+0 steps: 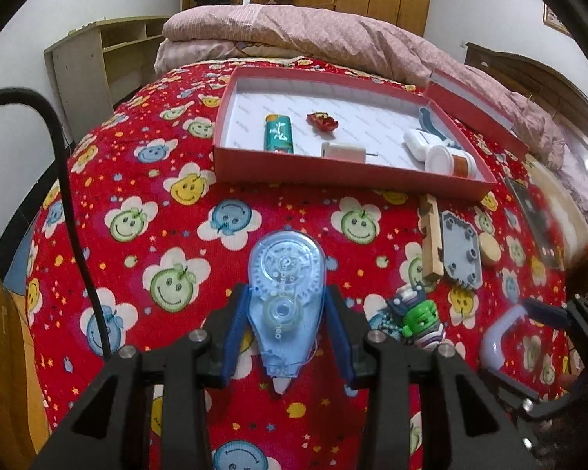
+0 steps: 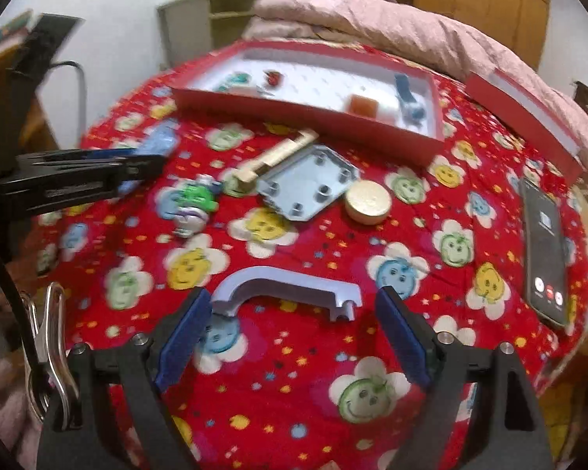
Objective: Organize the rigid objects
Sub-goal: 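Hold tape roller in left tool while right tool grasps lavender plastic handle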
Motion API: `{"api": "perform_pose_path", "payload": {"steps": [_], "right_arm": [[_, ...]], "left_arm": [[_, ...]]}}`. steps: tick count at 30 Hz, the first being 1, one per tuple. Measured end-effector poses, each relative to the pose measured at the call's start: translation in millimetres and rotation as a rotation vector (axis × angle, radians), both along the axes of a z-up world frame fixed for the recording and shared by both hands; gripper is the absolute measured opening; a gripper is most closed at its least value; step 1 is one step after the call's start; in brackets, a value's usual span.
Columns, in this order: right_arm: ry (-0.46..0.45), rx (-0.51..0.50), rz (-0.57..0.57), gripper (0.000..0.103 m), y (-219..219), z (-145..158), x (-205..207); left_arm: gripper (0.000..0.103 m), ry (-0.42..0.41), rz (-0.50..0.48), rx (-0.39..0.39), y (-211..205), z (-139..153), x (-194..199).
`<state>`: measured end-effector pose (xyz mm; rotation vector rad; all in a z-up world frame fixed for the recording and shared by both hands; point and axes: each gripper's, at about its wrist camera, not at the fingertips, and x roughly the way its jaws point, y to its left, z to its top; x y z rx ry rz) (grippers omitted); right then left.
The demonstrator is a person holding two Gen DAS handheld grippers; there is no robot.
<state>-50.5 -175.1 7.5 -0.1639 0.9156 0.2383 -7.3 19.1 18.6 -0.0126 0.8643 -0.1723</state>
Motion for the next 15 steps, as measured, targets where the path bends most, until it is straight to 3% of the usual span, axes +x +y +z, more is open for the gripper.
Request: {"api": "perform_pose_path", "payload": {"steps": [3,11,13,15], "right_arm": [[0.047,0.006,-0.031,0.087,-1.0,-6.8,7.9],[0.027,0.027,-0.037,0.086,-4.1,-7.7,6.3],[0.021,0.028,-0.036,0.076,-3.9,-6.4,5.9],[0.015,0.033,-0.03,0.075,-3.9,-4.6,4.7]], "left_arm": [[0.041,-0.011,-0.005,0.002,0.0,-1.4,-2.0],[0.041,-0.032,-0.013,0.025,-2.9,-3.1,-5.1],[0.041,-0.029,-0.009,0.021,-2.3,-2.6,-5.2],[0.041,-0.031,-0.007,0.02,-2.7,-2.1,-6.3]]}}
